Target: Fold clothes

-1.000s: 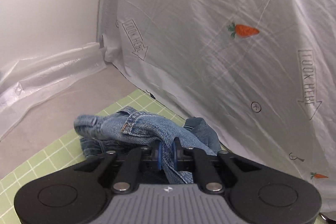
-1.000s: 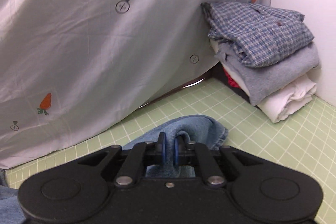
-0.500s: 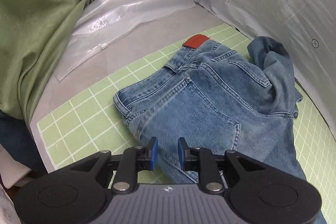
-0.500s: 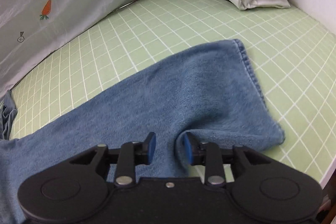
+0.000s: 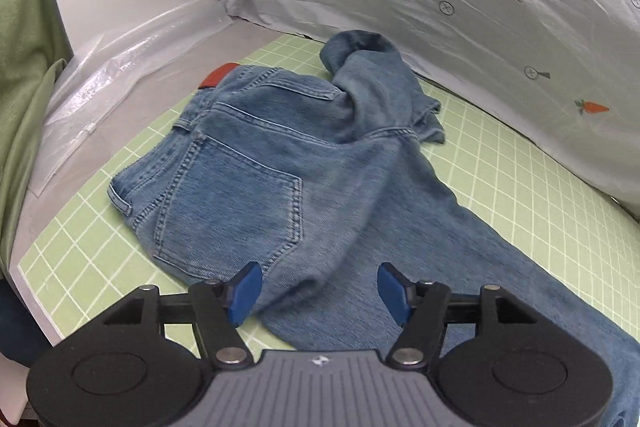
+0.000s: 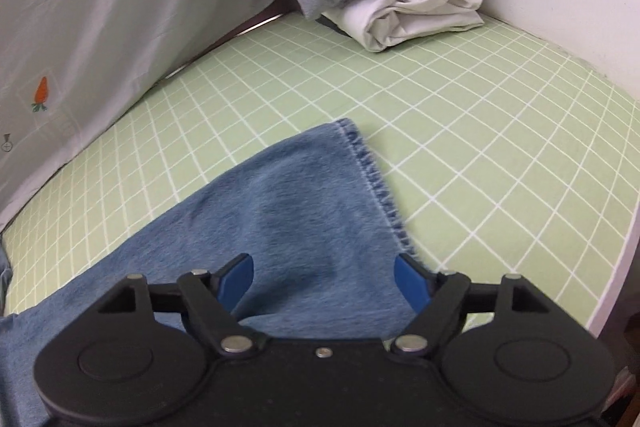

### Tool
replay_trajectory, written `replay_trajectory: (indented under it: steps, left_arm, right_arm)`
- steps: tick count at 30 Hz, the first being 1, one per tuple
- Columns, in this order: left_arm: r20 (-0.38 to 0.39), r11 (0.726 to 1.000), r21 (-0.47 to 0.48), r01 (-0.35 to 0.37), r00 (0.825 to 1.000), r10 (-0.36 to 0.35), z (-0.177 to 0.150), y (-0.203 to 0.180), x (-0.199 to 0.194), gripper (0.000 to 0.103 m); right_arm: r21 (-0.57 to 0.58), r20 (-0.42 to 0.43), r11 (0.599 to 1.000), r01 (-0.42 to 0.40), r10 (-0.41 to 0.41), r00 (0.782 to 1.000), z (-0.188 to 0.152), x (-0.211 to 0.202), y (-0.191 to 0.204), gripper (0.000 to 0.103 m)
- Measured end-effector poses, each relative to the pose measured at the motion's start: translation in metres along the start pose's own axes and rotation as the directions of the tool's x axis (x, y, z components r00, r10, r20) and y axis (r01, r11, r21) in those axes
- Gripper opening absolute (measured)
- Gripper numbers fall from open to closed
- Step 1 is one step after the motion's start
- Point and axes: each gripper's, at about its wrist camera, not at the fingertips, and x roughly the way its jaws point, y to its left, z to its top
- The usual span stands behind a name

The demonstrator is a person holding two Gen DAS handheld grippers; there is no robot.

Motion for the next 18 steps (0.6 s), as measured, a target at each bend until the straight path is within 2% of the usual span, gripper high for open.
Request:
replay_trajectory:
  steps: [3, 7, 8, 9, 10, 11, 12, 14, 18]
  left_arm:
    - [-0.013, 1.0, 0.014, -0.011, 1.0, 0.011, -0.008, -0.012, -0.002, 0.066]
    - [-0.021, 0.999, 0.037, -0.03, 0.999, 0.031, -0.015, -0.03, -0.004, 0.066]
    - [-0.022, 0.998, 0.044, -0.038, 0.999, 0.039, -0.016, -0.035, -0.005, 0.066]
    - [-0.026, 0.998, 0.051, -0.049, 0.998, 0.05, -0.017, -0.039, -0.007, 0.066]
    - [-0.029, 0.997, 0.055, -0.055, 0.998, 0.057, -0.017, -0.043, -0.009, 0.066]
    - [-0.031, 0.997, 0.06, -0.056, 0.998, 0.058, -0.018, -0.046, -0.01, 0.066]
    - [-0.033, 0.996, 0.064, -0.058, 0.998, 0.06, -0.019, -0.048, -0.012, 0.066]
    - [-0.04, 0.995, 0.073, -0.063, 0.997, 0.066, -0.021, -0.053, -0.013, 0.066]
    - [-0.024, 0.994, 0.079, -0.074, 0.997, 0.076, -0.023, -0.053, -0.022, 0.066]
  right_arm:
    - [-0.027, -0.054, 0.999, 0.04, -0.042, 0.998, 0.005, 0.026, -0.013, 0.079]
    - [-0.021, -0.084, 1.0, 0.017, -0.019, 0.996, 0.007, 0.044, -0.022, 0.076]
    - [-0.034, -0.09, 0.999, 0.012, -0.015, 0.996, 0.007, 0.047, -0.022, 0.069]
    - [-0.046, -0.096, 0.999, 0.006, -0.01, 0.995, 0.007, 0.05, -0.021, 0.053]
    - [-0.075, -0.09, 0.997, 0.008, -0.015, 0.996, 0.007, 0.051, -0.019, 0.046]
    - [-0.087, -0.08, 0.996, -0.005, -0.002, 0.997, 0.01, 0.049, -0.02, 0.013]
    - [-0.083, -0.072, 0.996, -0.032, 0.026, 0.997, 0.014, 0.047, -0.023, 0.008]
    - [-0.075, -0.056, 0.994, -0.084, 0.08, 0.995, 0.023, 0.042, -0.028, 0.007]
    - [-0.024, 0.065, 1.0, 0.014, -0.012, 0.998, 0.052, 0.033, -0.052, 0.007]
